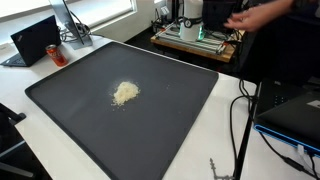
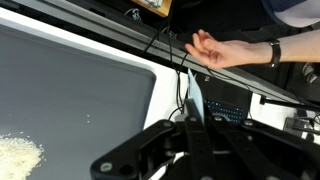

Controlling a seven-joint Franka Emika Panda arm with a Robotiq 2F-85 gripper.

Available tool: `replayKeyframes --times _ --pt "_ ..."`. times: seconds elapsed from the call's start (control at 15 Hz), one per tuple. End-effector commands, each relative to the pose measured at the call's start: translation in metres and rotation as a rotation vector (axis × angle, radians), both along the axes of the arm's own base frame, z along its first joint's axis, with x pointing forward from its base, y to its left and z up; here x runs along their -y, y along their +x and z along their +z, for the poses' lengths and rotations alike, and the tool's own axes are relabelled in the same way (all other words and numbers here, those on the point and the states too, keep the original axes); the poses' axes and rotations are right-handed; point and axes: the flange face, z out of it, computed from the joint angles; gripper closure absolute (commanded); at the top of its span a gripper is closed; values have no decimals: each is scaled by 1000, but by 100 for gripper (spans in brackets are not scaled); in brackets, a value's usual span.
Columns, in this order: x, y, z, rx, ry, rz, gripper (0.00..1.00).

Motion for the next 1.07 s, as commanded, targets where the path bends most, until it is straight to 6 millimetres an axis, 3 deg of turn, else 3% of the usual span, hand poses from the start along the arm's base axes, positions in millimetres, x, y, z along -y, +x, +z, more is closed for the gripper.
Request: replayKeyframes --times 0.0,0.27,0.67,0.87,0.93,1.0 --pt "23 18 -1 67 -68 -47 99" --pt "6 39 -22 197 -218 -64 99" --pt "-31 73 -94 264 -365 -150 99" --pt "-37 79 -132 187 -336 -177 99" --pt "-35 77 -119 210 -345 -156 96" --pt "-36 79 -129 192 -347 -154 96"
